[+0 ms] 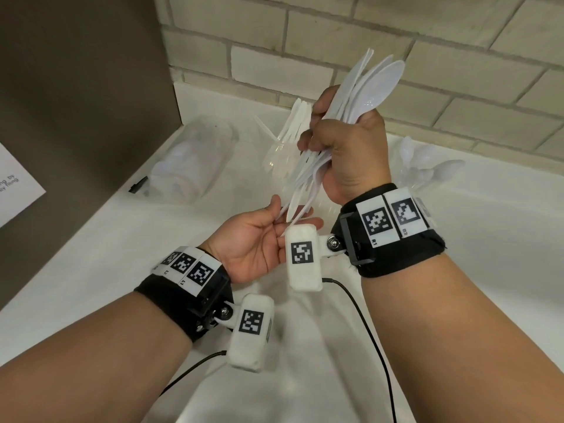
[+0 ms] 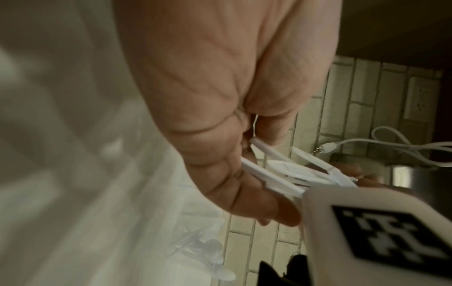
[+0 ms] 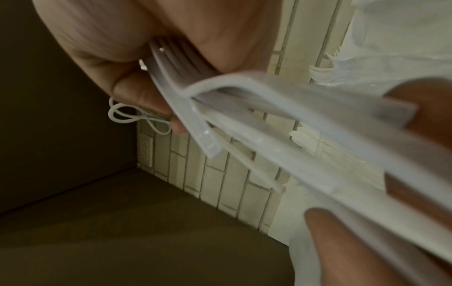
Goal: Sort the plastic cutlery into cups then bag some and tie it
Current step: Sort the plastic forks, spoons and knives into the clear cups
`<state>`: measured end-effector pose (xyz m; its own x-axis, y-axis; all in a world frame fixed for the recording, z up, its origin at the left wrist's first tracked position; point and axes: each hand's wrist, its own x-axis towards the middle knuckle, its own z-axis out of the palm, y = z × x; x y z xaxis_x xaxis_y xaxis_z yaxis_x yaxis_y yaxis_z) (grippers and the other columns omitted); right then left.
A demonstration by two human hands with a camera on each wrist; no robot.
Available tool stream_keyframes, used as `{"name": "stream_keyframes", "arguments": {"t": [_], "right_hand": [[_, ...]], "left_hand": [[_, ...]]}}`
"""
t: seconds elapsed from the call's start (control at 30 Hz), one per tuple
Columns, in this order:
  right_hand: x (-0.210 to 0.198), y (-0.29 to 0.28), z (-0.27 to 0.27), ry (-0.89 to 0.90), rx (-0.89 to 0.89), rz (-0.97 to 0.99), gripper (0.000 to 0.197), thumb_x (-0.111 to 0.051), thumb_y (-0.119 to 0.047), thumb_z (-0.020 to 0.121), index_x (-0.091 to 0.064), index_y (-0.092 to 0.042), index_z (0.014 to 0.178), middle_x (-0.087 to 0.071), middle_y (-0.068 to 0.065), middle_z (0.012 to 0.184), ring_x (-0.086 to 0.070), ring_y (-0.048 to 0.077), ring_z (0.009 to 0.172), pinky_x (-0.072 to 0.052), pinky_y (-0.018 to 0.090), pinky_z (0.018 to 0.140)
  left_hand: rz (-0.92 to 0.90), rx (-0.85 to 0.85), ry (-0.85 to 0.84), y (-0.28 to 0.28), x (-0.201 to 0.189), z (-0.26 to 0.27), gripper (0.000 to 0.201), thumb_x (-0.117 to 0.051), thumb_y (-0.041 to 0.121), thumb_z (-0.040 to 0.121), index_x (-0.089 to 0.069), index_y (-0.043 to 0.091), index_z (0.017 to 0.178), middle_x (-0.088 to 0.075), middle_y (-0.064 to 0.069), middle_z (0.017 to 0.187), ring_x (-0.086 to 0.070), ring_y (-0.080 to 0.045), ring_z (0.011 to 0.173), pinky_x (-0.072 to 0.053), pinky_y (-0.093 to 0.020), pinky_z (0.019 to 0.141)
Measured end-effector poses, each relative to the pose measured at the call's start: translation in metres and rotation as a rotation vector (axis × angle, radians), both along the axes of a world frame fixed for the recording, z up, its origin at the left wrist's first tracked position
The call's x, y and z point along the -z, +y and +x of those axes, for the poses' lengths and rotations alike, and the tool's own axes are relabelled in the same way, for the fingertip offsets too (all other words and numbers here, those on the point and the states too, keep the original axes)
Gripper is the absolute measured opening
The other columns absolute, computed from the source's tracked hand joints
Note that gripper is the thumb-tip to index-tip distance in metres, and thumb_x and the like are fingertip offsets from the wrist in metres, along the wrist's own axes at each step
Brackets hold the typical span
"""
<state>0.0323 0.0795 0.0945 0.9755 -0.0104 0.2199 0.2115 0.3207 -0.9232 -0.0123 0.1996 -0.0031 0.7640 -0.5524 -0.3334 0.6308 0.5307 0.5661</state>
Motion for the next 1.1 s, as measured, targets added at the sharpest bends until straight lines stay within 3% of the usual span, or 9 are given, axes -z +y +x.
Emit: {"name": "stream_keyframes", "arguments": {"t": [0.2,0.37,0.5,0.57,0.7,0.77,0.87,0.97,1.1], "right_hand": [[0.000,0.003,-0.003,0.042,-0.062,0.000,0.036,-0.048,0.012,0.054,-0.059,-0.006,0.083,-0.045,0.009,0.067,-0.046,0.022,0.060,-0.053,0.035,0.059],[0.004,0.006,-0.006,-0.009,-0.029,0.008,0.039,-0.054,0.011,0.059,-0.063,-0.011,0.089,-0.053,0.010,0.071,-0.053,0.023,0.061,-0.051,0.031,0.051],[0.010,0.007,-0.008,-0.090,0.008,-0.023,0.040,-0.059,0.013,0.061,-0.064,-0.015,0.088,-0.057,0.008,0.070,-0.055,0.026,0.062,-0.052,0.034,0.056],[0.014,0.008,-0.008,-0.096,-0.009,-0.067,0.043,-0.057,0.017,0.063,-0.064,-0.016,0.089,-0.055,0.014,0.073,-0.054,0.028,0.062,-0.051,0.034,0.056],[0.020,0.008,-0.003,-0.029,-0.013,-0.102,0.049,-0.061,0.016,0.061,-0.052,0.010,0.109,-0.056,0.015,0.081,-0.055,0.029,0.062,-0.050,0.033,0.054],[0.023,0.007,0.000,-0.002,-0.029,-0.144,0.057,-0.065,0.011,0.060,-0.047,0.015,0.114,-0.059,0.013,0.082,-0.058,0.027,0.061,-0.051,0.033,0.056],[0.027,0.003,-0.001,0.008,-0.081,-0.227,0.067,-0.069,0.008,0.064,-0.040,0.010,0.124,-0.063,0.010,0.083,-0.064,0.026,0.068,-0.054,0.037,0.057],[0.031,0.000,-0.002,0.039,-0.165,-0.244,0.057,-0.064,0.012,0.074,-0.039,-0.012,0.120,-0.060,0.010,0.080,-0.063,0.025,0.064,-0.054,0.036,0.059],[0.031,-0.005,0.000,0.028,-0.239,-0.204,0.052,-0.056,0.012,0.082,-0.044,-0.014,0.126,-0.057,0.005,0.077,-0.059,0.022,0.064,-0.052,0.033,0.057]], "left_hand": [[-0.088,-0.054,0.062,-0.004,-0.007,0.001,0.047,-0.031,0.032,0.100,-0.058,-0.004,0.112,-0.073,-0.019,0.096,-0.073,-0.022,0.085,-0.057,-0.030,0.080],[-0.120,-0.082,0.073,-0.004,-0.012,0.003,0.046,-0.031,0.029,0.100,-0.056,-0.008,0.112,-0.070,-0.023,0.102,-0.072,-0.026,0.089,-0.056,-0.033,0.082],[-0.114,-0.074,0.052,0.000,-0.019,0.006,0.050,-0.033,0.028,0.098,-0.064,-0.011,0.104,-0.068,-0.026,0.104,-0.071,-0.029,0.091,-0.055,-0.037,0.085],[-0.123,-0.068,0.027,0.001,-0.023,0.008,0.052,-0.031,0.029,0.099,-0.067,-0.008,0.102,-0.068,-0.026,0.105,-0.070,-0.032,0.095,-0.053,-0.040,0.089],[-0.096,-0.049,-0.016,0.002,-0.028,0.012,0.059,-0.025,0.041,0.100,-0.057,-0.006,0.115,-0.064,-0.027,0.114,-0.066,-0.034,0.104,-0.049,-0.041,0.096],[-0.083,-0.052,-0.026,0.003,-0.029,0.013,0.061,-0.024,0.042,0.101,-0.054,-0.008,0.117,-0.063,-0.027,0.115,-0.066,-0.034,0.105,-0.049,-0.040,0.096],[-0.096,-0.064,-0.046,0.003,-0.030,0.014,0.060,-0.023,0.041,0.101,-0.050,-0.008,0.123,-0.061,-0.028,0.118,-0.064,-0.035,0.109,-0.050,-0.041,0.096],[-0.093,-0.045,-0.076,0.004,-0.030,0.016,0.060,-0.020,0.044,0.101,-0.048,0.000,0.131,-0.054,-0.024,0.133,-0.054,-0.036,0.123,-0.045,-0.046,0.101],[-0.014,0.062,-0.046,0.008,-0.025,0.019,0.071,-0.022,0.058,0.095,-0.040,0.007,0.141,-0.038,-0.022,0.147,-0.042,-0.042,0.131,-0.030,-0.058,0.110]]}}
